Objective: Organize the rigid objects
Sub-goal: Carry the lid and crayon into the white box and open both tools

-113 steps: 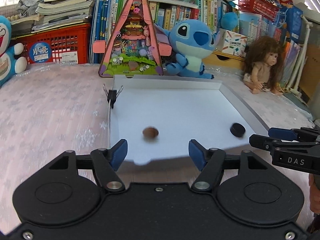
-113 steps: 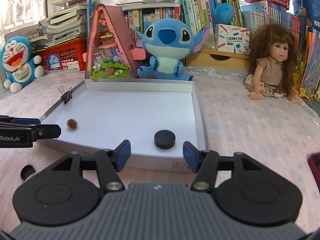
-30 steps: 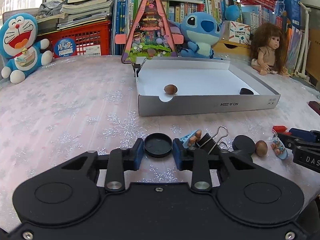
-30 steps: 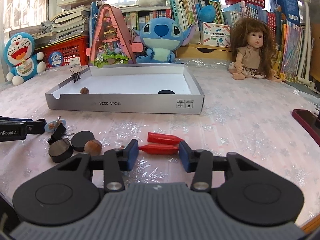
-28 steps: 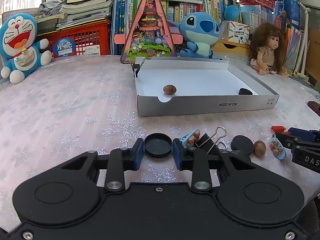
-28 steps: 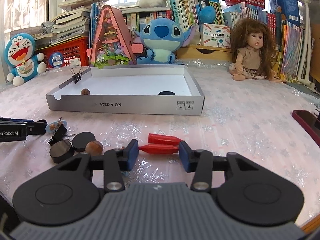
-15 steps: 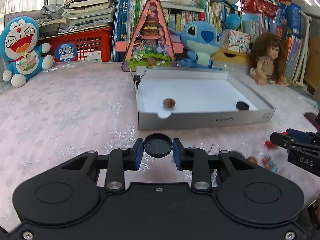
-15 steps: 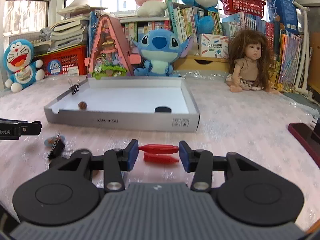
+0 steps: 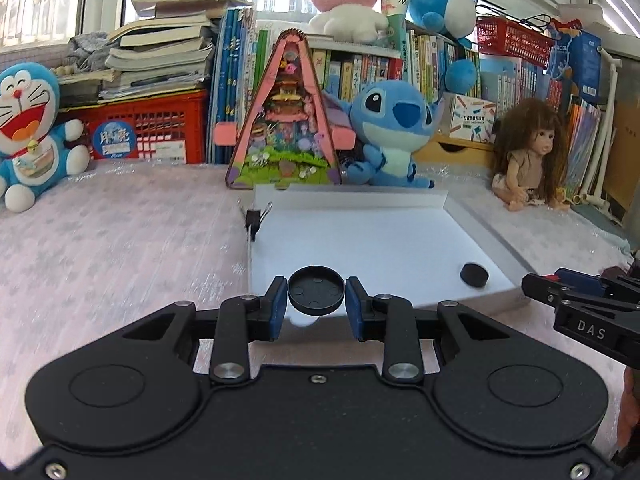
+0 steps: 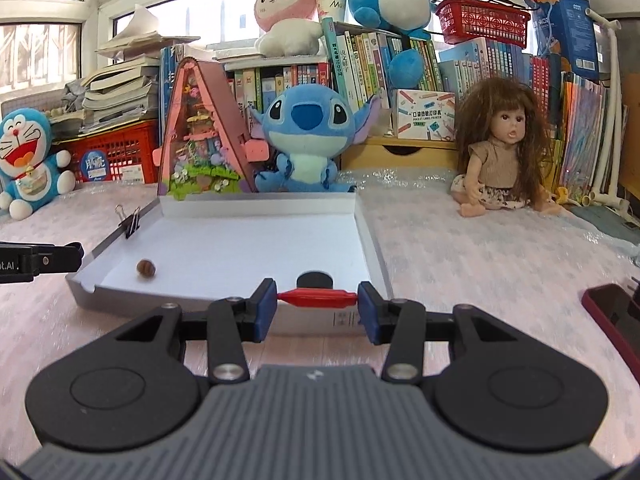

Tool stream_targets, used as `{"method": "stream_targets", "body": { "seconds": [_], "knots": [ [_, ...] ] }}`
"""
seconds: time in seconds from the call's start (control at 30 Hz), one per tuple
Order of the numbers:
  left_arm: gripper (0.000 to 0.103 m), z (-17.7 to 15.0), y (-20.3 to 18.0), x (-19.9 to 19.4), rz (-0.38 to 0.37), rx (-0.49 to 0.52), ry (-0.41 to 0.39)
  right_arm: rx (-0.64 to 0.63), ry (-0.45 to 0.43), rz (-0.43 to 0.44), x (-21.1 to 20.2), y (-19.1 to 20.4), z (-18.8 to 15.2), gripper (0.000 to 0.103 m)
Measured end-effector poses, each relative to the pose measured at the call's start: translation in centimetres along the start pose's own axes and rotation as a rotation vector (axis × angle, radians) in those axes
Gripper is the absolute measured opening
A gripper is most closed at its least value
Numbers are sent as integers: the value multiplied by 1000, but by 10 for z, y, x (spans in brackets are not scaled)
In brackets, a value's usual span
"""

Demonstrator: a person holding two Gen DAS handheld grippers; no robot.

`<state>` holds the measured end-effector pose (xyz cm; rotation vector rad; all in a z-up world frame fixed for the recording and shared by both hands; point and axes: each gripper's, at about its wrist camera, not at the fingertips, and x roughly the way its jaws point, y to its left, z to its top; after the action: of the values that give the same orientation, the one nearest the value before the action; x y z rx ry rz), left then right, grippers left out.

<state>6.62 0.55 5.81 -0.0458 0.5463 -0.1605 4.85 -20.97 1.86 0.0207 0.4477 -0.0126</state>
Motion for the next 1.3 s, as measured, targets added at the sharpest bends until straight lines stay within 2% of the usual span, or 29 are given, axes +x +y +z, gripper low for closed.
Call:
{"method": "stream_targets", "body": {
  "seconds": [0.2, 0.63, 0.97, 1.3],
  "knots": [
    [29, 17, -3, 20, -2, -8, 4, 12, 10, -1, 19, -4, 13, 49],
    [29, 40, -3, 90, 57, -35, 51, 43, 50, 27, 73, -7, 31, 49],
    [29, 43, -2, 133, 96, -54, 98, 22, 101, 51, 109, -1, 33, 50],
    [29, 38, -3, 152, 122, -50, 127, 20, 142, 50, 125, -3, 29, 50]
  ]
}}
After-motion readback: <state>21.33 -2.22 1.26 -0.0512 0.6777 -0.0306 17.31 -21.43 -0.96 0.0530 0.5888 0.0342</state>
